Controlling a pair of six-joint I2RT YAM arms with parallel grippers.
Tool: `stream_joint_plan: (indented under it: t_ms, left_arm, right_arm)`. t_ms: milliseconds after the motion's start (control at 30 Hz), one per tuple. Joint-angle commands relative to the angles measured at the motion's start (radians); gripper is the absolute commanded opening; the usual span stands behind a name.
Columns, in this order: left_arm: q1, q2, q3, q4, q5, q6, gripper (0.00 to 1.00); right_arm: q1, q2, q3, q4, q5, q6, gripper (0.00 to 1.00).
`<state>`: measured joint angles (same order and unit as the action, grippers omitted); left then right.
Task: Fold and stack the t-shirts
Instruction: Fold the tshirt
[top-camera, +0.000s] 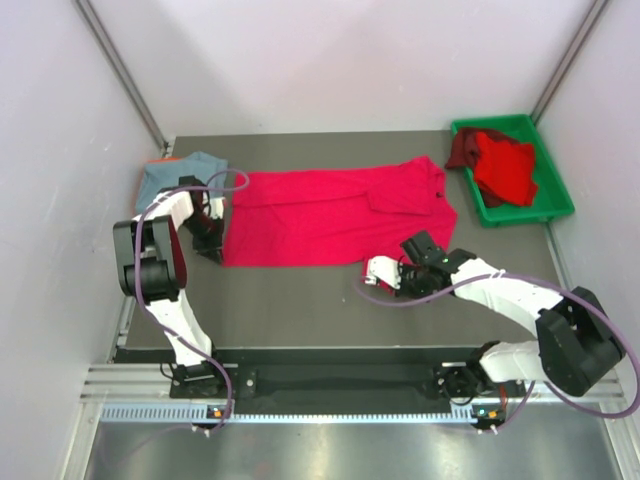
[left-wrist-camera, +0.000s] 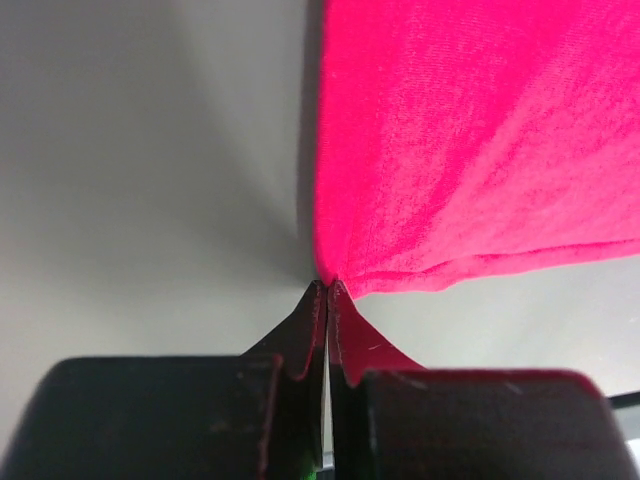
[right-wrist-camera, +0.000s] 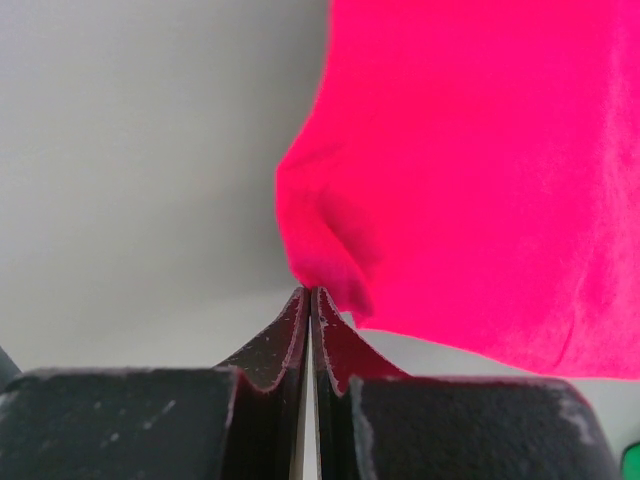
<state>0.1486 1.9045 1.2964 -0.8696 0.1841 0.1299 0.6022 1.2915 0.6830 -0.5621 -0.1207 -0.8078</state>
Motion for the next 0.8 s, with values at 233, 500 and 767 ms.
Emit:
stream_joint_plan:
  t_ms: [233, 500, 767]
  left_arm:
    - [0.008, -0.070, 0.115, -0.103, 0.078, 0.030, 0.00]
    - [0.008, 0.013, 0.302, -0.170, 0.117, 0.024, 0.00]
    - [0.006, 0.100, 0.437, -0.223, 0.137, 0.022, 0.00]
  right_arm:
    - [-0.168, -0.029, 0.144, 0.044, 0.010, 0.120, 0.00]
    - [-0.242, -0.011, 0.230, 0.076, 0.007, 0.124, 0.00]
    - [-0.309, 0.028, 0.309, 0.126, 0.024, 0.131, 0.00]
